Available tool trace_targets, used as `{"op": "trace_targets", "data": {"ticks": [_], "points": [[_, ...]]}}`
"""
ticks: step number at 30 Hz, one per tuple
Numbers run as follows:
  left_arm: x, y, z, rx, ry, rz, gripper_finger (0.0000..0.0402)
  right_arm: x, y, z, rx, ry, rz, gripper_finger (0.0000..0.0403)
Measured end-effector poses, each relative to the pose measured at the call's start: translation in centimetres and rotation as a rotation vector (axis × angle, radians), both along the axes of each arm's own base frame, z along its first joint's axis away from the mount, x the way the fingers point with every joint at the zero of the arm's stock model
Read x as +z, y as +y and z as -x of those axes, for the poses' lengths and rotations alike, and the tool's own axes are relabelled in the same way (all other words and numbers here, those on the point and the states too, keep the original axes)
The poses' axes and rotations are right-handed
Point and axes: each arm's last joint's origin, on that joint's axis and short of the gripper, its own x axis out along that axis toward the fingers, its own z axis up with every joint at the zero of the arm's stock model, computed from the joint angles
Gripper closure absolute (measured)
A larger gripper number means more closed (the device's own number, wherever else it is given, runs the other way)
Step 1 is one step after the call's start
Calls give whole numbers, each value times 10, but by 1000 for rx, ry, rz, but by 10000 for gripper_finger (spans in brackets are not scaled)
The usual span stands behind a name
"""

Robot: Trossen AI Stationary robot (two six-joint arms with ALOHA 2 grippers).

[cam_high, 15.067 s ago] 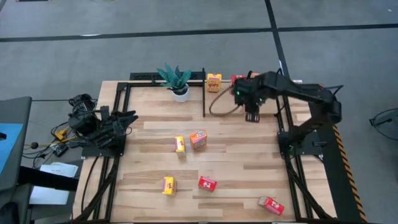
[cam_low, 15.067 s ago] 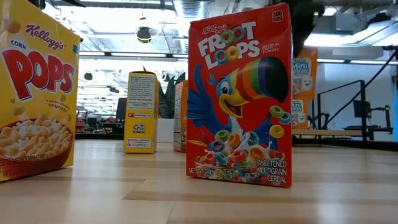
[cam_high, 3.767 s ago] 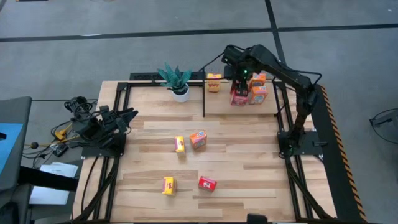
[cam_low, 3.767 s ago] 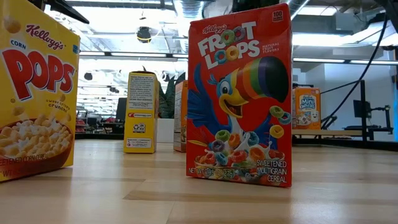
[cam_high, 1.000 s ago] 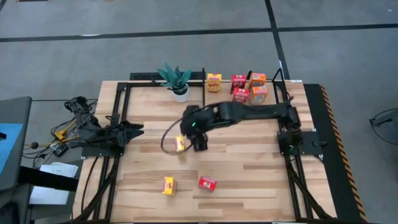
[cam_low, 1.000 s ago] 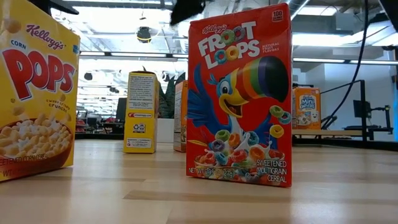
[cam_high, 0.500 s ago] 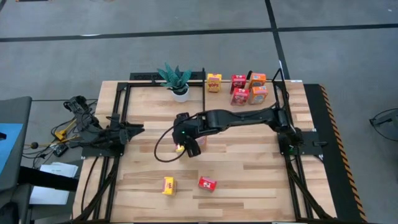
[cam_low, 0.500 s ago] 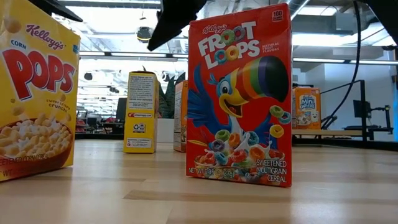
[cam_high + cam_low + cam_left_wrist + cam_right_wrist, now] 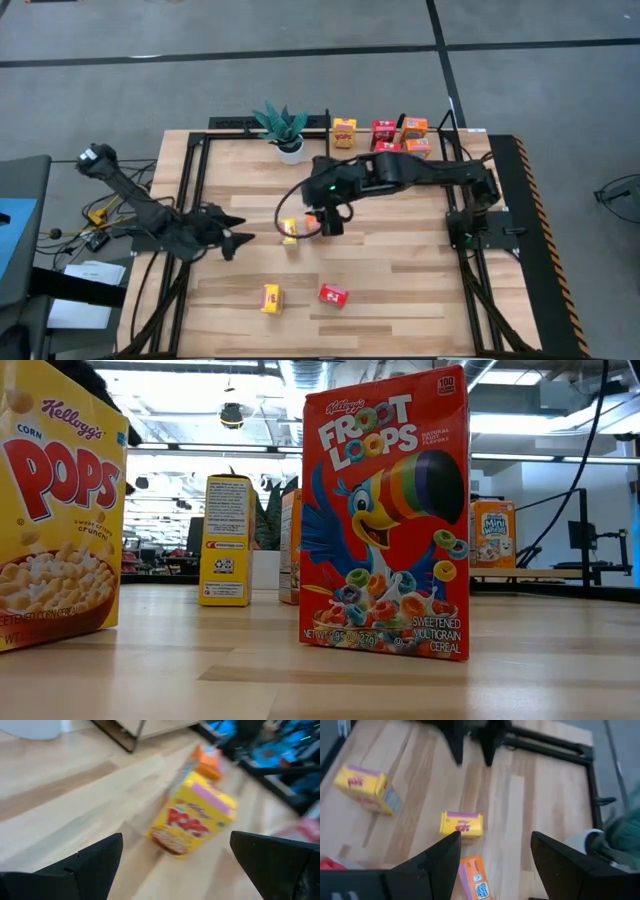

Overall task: Stack cereal on shelf
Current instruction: Put the top yellow cereal box on the shelf aligned with the yellow cereal box

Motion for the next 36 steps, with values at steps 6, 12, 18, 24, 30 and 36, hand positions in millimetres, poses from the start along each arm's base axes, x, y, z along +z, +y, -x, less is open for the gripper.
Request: {"op": "trace_targets", "data": {"ticks": [6, 12, 18, 24, 30, 36], "points": [[-16, 15, -22, 161, 118, -38, 42, 14, 2, 13, -63, -35, -78, 137], [-27, 26, -41, 98, 243, -28, 42, 15, 14, 18, -70, -18, -116, 137], [-31, 33, -57, 81, 229, -15, 42, 9, 25, 16, -67, 10, -138, 137], [-37, 32, -73, 35, 202, 30, 42, 10, 33, 18, -64, 10, -154, 137], [-46, 27, -88, -14, 161, 101, 42, 10, 34, 18, -83, 10, -175, 137], [-59, 21, -100, -83, 147, 165, 42, 10, 35, 19, -83, 10, -180, 137]]}}
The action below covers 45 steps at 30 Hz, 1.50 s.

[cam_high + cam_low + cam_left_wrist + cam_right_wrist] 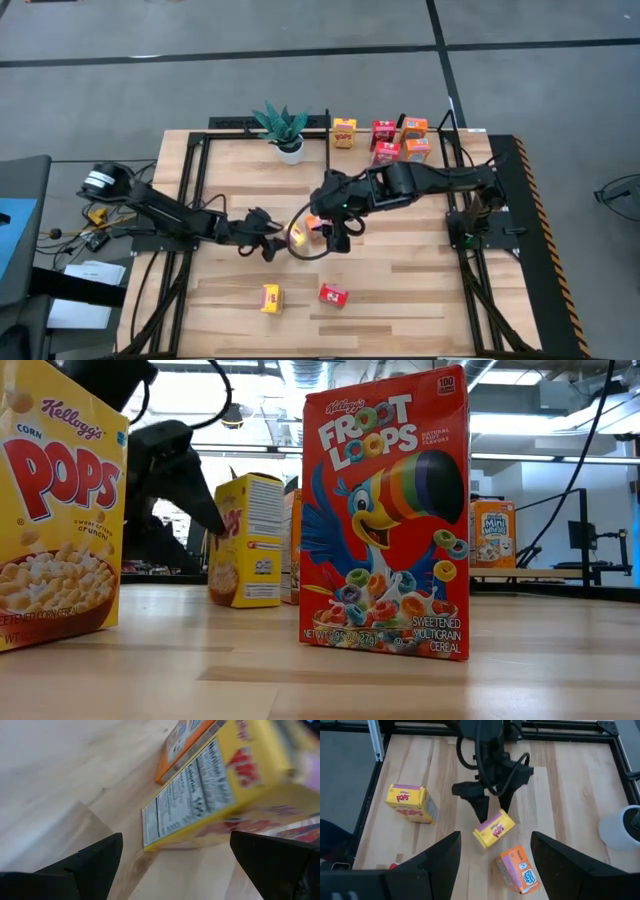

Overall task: Stack cereal on shelf
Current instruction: Put the top yellow cereal box on the shelf aligned with the yellow cereal box

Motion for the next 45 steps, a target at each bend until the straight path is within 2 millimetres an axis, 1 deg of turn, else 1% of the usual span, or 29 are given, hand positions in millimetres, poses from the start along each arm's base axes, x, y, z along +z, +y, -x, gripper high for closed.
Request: {"op": "trace_targets", "data": {"ticks": [3, 8, 10, 13, 14, 15, 17, 18, 19, 21, 22, 23, 24, 25, 26, 27, 28, 31, 32, 33, 35, 36, 38, 40, 41, 43, 45], "points": [[-8, -1, -5, 10, -5, 18, 42, 0, 0, 0, -14, 1, -16, 137], [-17, -4, -13, -4, -32, 62, 42, -1, 2, -1, -91, 1, -71, 137], [-19, -5, -15, -6, -47, 72, 42, -9, 6, -8, -127, 2, -36, 137], [-21, -6, -20, 3, -66, 89, 42, -21, 16, -12, -138, 45, 17, 137], [-21, -6, -22, 2, -67, 91, 42, -26, 21, -20, -132, 26, 12, 137], [-20, -7, -25, -4, -68, 93, 42, -29, 25, -24, -126, 19, 11, 137], [-18, -10, -34, -40, -68, 86, 42, -43, 30, -28, -108, 74, 35, 137], [-17, -12, -38, -62, -68, 82, 42, -53, 33, -33, -98, 111, 52, 137], [-15, -13, -41, -80, -70, 78, 42, -58, 35, -41, -92, 82, 47, 137], [-13, -16, -50, -120, -75, 74, 42, -66, 35, -44, -84, 118, 61, 137], [-12, -17, -52, -132, -69, 69, 42, -73, 35, -44, -80, 165, 79, 137], [-11, -19, -53, -138, -61, 64, 42, -78, 36, -49, -80, 155, 74, 137], [-11, -19, -54, -139, -52, 62, 42, -78, 37, -52, -84, 138, 66, 137], [-11, -20, -55, -136, -41, 57, 42, -81, 37, -50, -81, 170, 76, 137], [-11, -20, -55, -134, -31, 53, 42, -86, 38, -46, -75, 225, 92, 137], [-11, -20, -54, -136, -20, 51, 42, -88, 39, -47, -75, 226, 92, 137], [-11, -21, -53, -138, -8, 49, 42, -84, 41, -49, -74, 185, 78, 137], [-9, -22, -52, -157, -1, 59, 42, -79, 43, -36, -71, 247, 101, 137], [-8, -22, -50, -173, 16, 62, 42, -73, 44, -37, -75, 198, 81, 137], [-7, -23, -48, -187, 17, 64, 42, -68, 46, -34, -77, 184, 71, 137], [-3, -24, -49, -204, 13, 74, 42, -65, 45, -26, -78, 221, 80, 137], [-1, -24, -44, -211, 34, 69, 42, -64, 46, -25, -85, 216, 72, 137], [6, -25, -42, -230, 20, 62, 42, -63, 49, -24, -89, 209, 60, 137], [15, -24, -33, -237, 34, 46, 42, -64, 54, -20, -85, 224, 79, 137], [20, -24, -30, -239, 26, 34, 42, -64, 57, -21, -80, 196, 75, 137], [31, -22, -24, -224, 20, 13, 42, -69, 62, -19, -78, 198, 93, 137], [46, -21, -13, -206, -5, -17, 42, -76, 66, -10, -85, 242, 111, 137]]}}
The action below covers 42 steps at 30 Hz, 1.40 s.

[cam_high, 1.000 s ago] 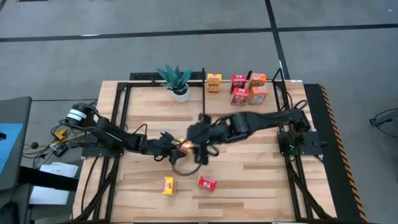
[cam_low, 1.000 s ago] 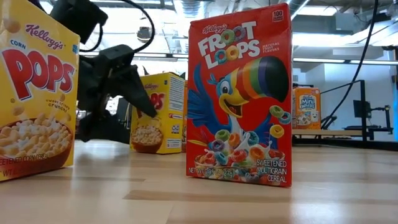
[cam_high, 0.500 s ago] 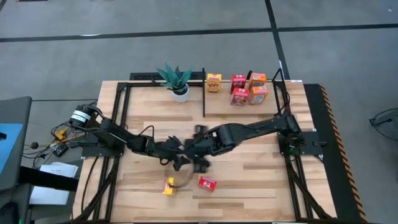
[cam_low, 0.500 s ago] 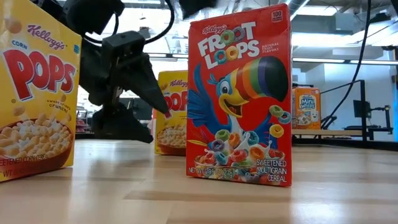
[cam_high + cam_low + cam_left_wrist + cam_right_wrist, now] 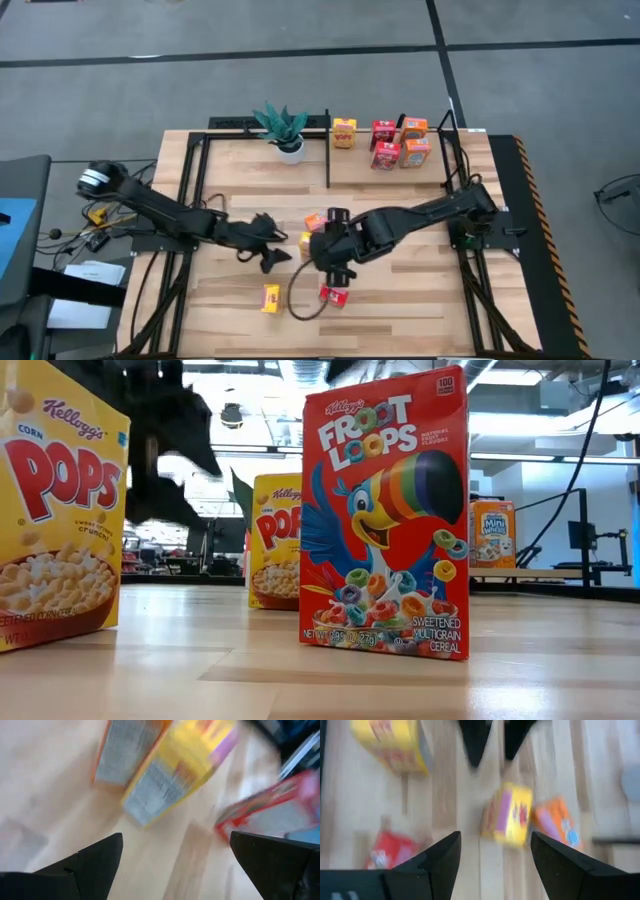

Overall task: Stack cereal on shelf
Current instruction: Put the top yellow cereal box on the shelf aligned with the yellow cereal box

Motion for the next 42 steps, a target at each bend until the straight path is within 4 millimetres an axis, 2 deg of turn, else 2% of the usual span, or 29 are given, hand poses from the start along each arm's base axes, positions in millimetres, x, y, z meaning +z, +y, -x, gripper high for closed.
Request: {"op": "trace_targets", "data": {"ticks": [2, 5, 7, 11, 14, 16, 19, 26, 36, 42], "points": [[16, 2, 10, 25, -44, -11, 42, 4, 2, 9, -3, -29, -2, 137], [39, 4, 27, 57, -137, -26, 42, 18, -6, 31, -25, -109, -11, 137], [52, 6, 38, 78, -191, -42, 42, 17, -14, 38, -55, -194, -46, 137], [72, 11, 57, 121, -289, -47, 42, -17, -24, 42, -122, -293, -115, 137], [80, 13, 67, 141, -335, -42, 42, -34, -26, 40, -148, -322, -146, 137], [82, 15, 72, 147, -338, -45, 42, -44, -26, 39, -149, -305, -140, 137], [85, 17, 77, 150, -349, -41, 42, -59, -23, 27, -137, -298, -125, 137], [86, 18, 79, 151, -354, -37, 42, -90, -27, 12, -146, -229, -91, 137], [82, 18, 80, 152, -319, -45, 42, -94, -40, 4, -175, -239, -101, 137], [81, 18, 80, 152, -308, -51, 42, -98, -39, 1, -157, -233, -129, 137]]}}
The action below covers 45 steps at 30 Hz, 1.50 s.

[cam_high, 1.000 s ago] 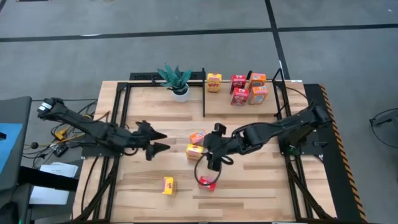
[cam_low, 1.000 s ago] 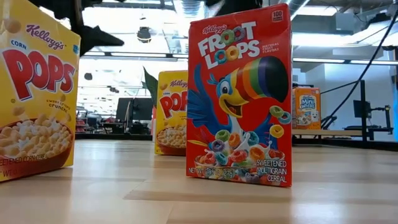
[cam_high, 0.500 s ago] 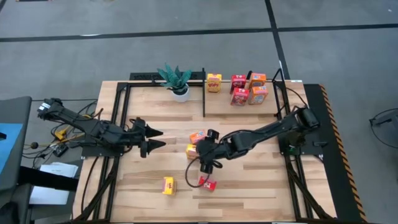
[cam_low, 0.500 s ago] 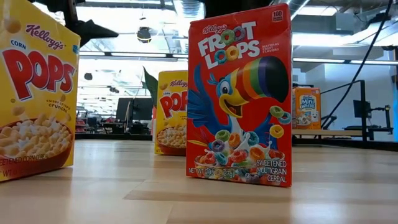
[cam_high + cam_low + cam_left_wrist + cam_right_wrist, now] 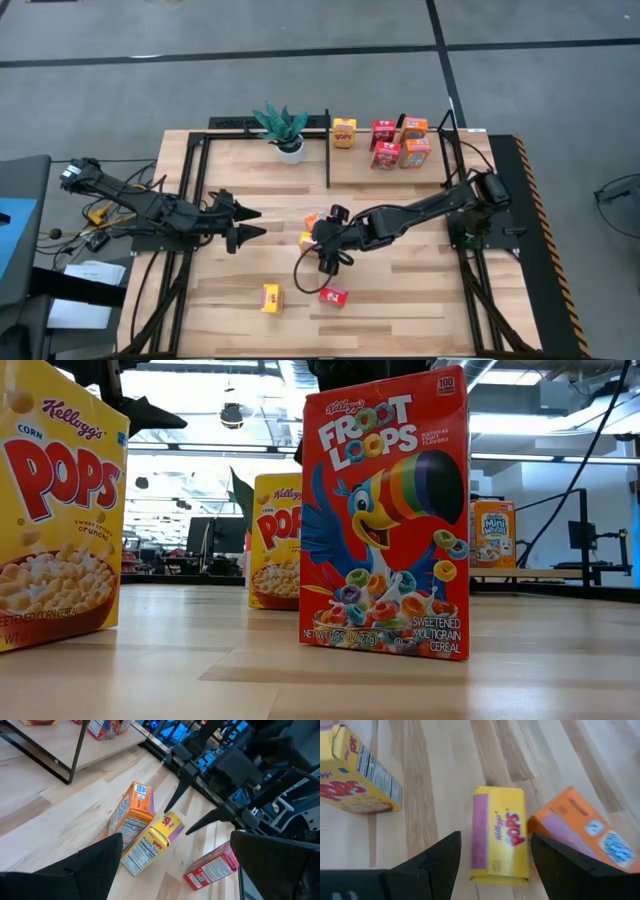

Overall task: Stack cereal on shelf
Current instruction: Put the top yellow cereal box on the shelf aligned with the yellow cereal box

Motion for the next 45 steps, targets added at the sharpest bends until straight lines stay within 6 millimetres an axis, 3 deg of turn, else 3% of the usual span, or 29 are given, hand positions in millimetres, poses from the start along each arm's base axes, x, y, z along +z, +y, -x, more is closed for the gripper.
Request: {"op": "trace_targets", "data": {"ticks": [6, 17, 45], "points": [[-1, 0, 0, 3, 12, -5, 42, -10, 1, -6, 5, 11, 1, 137], [-2, 1, 0, 22, 13, -3, 42, -4, -5, -4, -25, 8, 14, 137], [-2, 1, 1, 26, 19, -12, 42, -10, -3, -5, -29, 32, 20, 144]]}}
